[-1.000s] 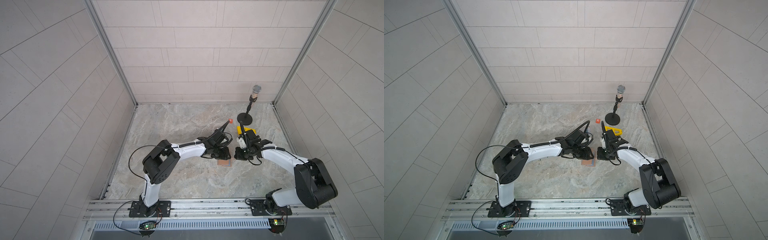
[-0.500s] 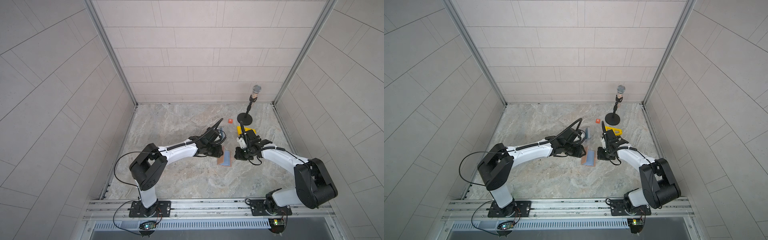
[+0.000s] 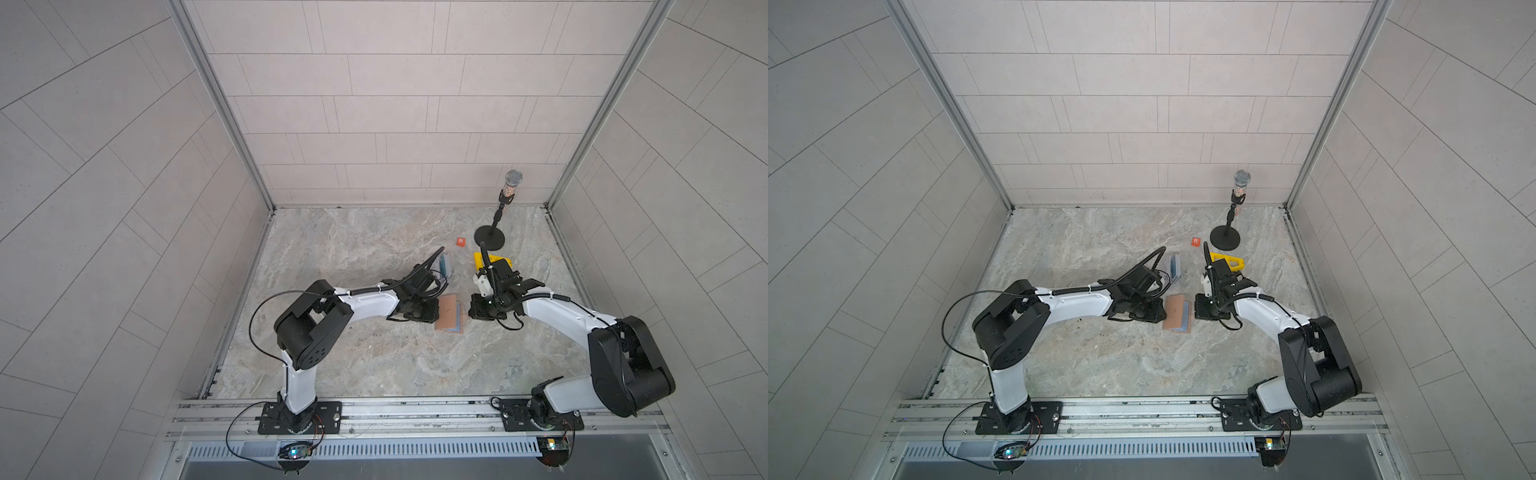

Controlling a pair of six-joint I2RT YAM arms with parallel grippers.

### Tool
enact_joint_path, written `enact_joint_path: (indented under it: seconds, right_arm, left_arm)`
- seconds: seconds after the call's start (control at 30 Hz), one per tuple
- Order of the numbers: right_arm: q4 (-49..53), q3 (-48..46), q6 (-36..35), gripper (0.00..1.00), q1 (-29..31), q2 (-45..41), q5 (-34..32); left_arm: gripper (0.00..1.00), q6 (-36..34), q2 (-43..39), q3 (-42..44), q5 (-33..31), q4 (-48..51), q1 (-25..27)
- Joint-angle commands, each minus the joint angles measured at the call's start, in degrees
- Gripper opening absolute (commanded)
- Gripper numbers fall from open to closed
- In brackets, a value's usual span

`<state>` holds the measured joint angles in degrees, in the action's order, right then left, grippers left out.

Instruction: Put the credit cards into the card holder

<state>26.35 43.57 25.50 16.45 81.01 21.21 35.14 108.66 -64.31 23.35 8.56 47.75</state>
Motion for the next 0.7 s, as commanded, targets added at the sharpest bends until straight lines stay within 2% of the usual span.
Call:
enact_joint_path:
  seconds: [0.0, 0.3, 0.67]
  right_arm:
    - [0.49, -0.68, -0.38, 0.0, -0.11, 0.11, 0.63]
    - [-0.14, -0.86, -0.51, 0.0, -0.15, 0.47, 1.67]
    - [-2.9, -0.77, 0.51, 0.0, -0.14, 1.32, 6.81]
  left_arm:
    - [0.22, 0.28, 1.71, -2.29, 0.46, -0.76, 1.03]
    - [0.24, -0.39, 3.94, -5.23, 0.38, 1.04, 2.4]
    - [0.26, -0.99, 5.99, -6.97, -1.03, 4.01, 3.33]
